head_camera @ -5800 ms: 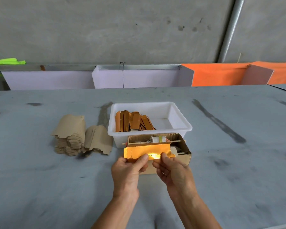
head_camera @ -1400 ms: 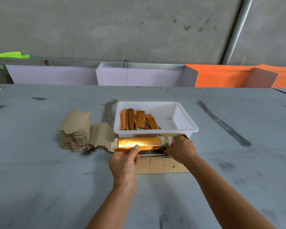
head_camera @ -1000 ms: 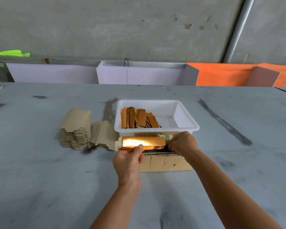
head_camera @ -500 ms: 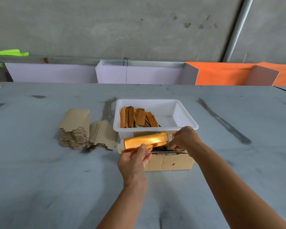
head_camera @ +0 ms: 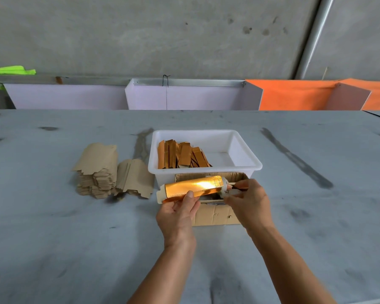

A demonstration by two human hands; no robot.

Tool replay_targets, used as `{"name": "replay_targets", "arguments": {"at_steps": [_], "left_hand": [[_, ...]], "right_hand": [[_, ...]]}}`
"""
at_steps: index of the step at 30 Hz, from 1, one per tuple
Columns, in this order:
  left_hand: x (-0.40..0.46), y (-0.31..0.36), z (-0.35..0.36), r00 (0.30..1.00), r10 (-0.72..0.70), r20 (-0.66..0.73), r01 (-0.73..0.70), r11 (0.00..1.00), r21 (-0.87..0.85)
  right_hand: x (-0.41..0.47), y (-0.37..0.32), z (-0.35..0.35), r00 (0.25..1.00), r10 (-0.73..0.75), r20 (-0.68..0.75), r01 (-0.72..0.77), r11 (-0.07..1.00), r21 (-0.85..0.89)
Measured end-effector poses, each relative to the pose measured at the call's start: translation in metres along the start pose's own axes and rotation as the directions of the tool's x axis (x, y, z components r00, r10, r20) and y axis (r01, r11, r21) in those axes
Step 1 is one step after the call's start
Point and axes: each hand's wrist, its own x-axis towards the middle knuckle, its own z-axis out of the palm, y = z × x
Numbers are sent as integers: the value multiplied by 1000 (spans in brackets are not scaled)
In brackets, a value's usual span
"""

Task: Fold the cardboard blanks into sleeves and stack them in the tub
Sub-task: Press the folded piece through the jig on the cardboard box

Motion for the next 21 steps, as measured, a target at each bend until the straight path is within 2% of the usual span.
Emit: {"name": "replay_targets", "arguments": {"at_steps": [8,21], "left_hand": [[1,0,1,1000,7,3,-7,1000,5],[1,2,3,1000,7,-8,-7,1000,26]], "right_hand": [[-24,12,-5,994,98,41,-104,974,203],[-28,14,-8,994,90,58,-101,968,231]]}}
